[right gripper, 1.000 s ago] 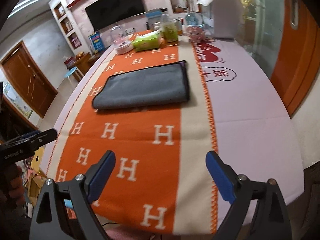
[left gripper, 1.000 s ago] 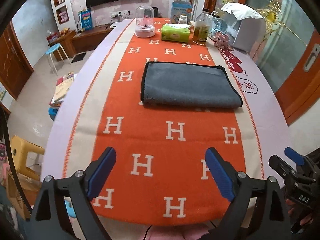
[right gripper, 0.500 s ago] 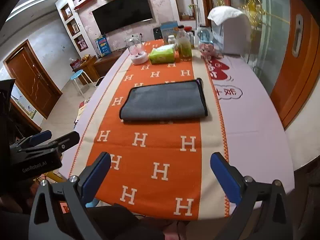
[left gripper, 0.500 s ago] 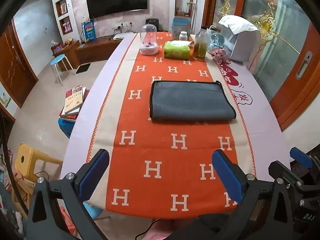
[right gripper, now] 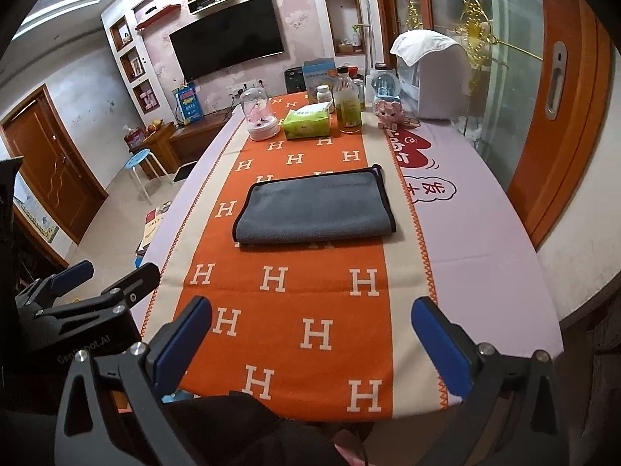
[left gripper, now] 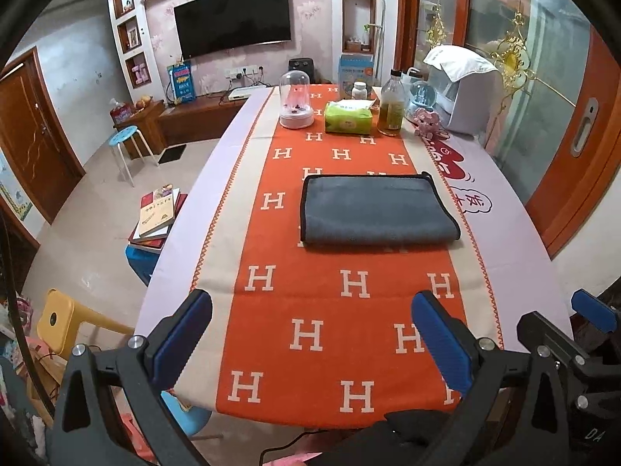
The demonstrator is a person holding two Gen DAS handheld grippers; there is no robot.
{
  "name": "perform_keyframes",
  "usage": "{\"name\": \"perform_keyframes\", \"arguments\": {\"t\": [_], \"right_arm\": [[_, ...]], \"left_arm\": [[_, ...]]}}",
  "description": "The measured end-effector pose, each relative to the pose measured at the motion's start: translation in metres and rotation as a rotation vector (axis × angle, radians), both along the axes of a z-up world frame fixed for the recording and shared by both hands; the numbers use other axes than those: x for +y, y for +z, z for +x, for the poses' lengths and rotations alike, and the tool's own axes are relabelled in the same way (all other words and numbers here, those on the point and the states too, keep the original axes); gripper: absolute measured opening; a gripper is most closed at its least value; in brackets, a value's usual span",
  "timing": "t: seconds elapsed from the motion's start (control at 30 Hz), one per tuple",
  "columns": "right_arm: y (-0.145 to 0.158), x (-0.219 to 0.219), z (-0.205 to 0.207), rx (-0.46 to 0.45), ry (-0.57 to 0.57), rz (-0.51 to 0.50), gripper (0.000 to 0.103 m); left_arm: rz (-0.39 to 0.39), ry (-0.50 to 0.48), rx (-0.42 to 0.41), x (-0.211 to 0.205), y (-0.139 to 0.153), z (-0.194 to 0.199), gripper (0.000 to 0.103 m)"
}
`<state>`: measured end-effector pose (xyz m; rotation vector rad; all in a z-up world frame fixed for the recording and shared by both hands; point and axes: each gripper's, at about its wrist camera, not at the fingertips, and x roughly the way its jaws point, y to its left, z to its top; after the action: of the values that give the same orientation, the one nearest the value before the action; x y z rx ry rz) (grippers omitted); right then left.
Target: Fold towel
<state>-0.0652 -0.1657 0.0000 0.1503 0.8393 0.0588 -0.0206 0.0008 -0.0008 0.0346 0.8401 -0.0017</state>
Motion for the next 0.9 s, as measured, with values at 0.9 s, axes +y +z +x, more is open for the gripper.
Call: {"name": "perform_keyframes", "arguments": {"t": [0.9], "right_arm": [[-0.004,0.001,-0.006,-0.009,-0.004,0.007,0.103]], "left_arm": [[0.025,-0.015,-0.043,-0.011,0.007,-0.01,0.102]]}}
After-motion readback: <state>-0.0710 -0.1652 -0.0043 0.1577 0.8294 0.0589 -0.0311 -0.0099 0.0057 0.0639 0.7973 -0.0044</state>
